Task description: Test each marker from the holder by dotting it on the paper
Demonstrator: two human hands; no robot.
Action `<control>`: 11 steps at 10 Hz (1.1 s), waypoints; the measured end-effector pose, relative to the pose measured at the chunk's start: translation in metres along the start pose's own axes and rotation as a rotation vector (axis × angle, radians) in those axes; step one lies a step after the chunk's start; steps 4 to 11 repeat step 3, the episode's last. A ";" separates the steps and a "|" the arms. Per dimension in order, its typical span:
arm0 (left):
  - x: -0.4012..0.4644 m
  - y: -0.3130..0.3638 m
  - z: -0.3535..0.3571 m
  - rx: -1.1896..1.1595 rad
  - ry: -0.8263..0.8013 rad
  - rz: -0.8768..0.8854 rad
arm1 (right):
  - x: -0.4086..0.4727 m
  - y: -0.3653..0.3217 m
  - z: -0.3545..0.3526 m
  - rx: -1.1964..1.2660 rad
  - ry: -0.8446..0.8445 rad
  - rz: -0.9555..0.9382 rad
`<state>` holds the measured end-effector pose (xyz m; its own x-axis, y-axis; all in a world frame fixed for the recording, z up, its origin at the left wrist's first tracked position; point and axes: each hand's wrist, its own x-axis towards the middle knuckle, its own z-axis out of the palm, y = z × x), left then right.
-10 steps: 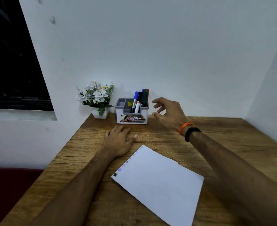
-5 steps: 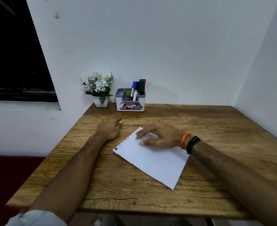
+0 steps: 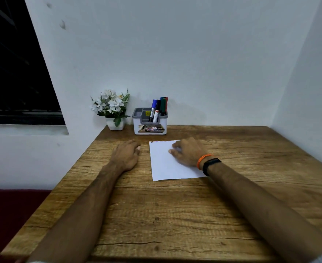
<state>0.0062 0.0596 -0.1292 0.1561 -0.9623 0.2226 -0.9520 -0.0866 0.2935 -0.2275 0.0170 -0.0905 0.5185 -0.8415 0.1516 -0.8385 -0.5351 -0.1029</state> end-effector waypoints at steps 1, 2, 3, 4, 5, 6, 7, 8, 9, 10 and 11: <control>0.003 -0.003 0.001 -0.003 -0.009 0.001 | 0.010 0.004 0.004 0.015 -0.007 0.047; 0.004 -0.005 0.003 0.007 -0.006 0.014 | 0.013 0.006 0.005 0.012 0.031 0.052; 0.011 -0.001 0.003 0.021 0.011 0.007 | 0.021 0.013 0.004 0.095 0.196 0.104; 0.011 -0.001 0.003 0.021 0.011 0.007 | 0.021 0.013 0.004 0.095 0.196 0.104; 0.011 -0.001 0.003 0.021 0.011 0.007 | 0.021 0.013 0.004 0.095 0.196 0.104; 0.011 -0.001 0.003 0.021 0.011 0.007 | 0.021 0.013 0.004 0.095 0.196 0.104; 0.011 -0.001 0.003 0.021 0.011 0.007 | 0.021 0.013 0.004 0.095 0.196 0.104; 0.011 -0.001 0.003 0.021 0.011 0.007 | 0.021 0.013 0.004 0.095 0.196 0.104; 0.011 -0.001 0.003 0.021 0.011 0.007 | 0.021 0.013 0.004 0.095 0.196 0.104; 0.011 -0.001 0.003 0.021 0.011 0.007 | 0.021 0.013 0.004 0.095 0.196 0.104; 0.011 -0.001 0.003 0.021 0.011 0.007 | 0.021 0.013 0.004 0.095 0.196 0.104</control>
